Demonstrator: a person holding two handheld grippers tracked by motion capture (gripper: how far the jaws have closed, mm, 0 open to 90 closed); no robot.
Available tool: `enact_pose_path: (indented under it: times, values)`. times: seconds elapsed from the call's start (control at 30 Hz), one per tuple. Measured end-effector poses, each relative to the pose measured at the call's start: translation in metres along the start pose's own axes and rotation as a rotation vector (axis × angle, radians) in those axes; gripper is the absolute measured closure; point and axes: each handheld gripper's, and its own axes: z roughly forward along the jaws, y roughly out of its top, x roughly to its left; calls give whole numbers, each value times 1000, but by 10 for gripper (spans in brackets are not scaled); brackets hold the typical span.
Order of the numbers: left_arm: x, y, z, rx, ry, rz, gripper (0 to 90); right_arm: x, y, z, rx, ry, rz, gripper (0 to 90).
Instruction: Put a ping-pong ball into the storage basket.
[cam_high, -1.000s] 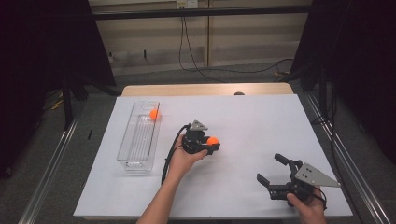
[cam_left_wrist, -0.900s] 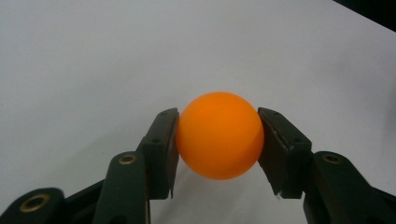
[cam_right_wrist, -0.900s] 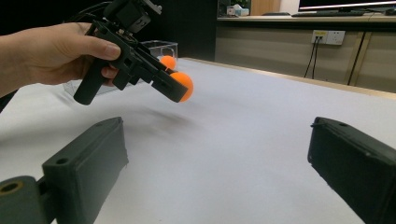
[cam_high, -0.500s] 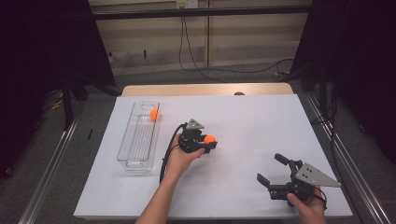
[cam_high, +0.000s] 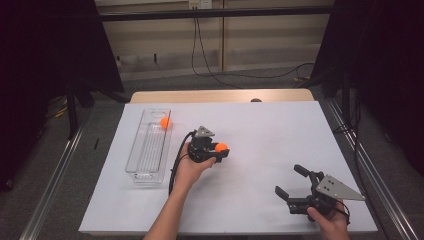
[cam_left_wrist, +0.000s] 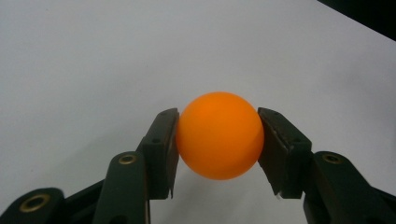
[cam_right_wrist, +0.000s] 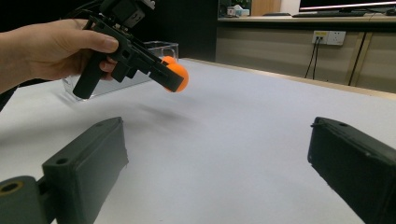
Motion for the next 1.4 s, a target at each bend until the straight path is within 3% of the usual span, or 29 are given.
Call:
enact_pose_path:
  times: [1.4]
  values:
    - [16, 4, -24, -54, 58, -38, 507, 0, 0, 0, 1, 0, -1, 42]
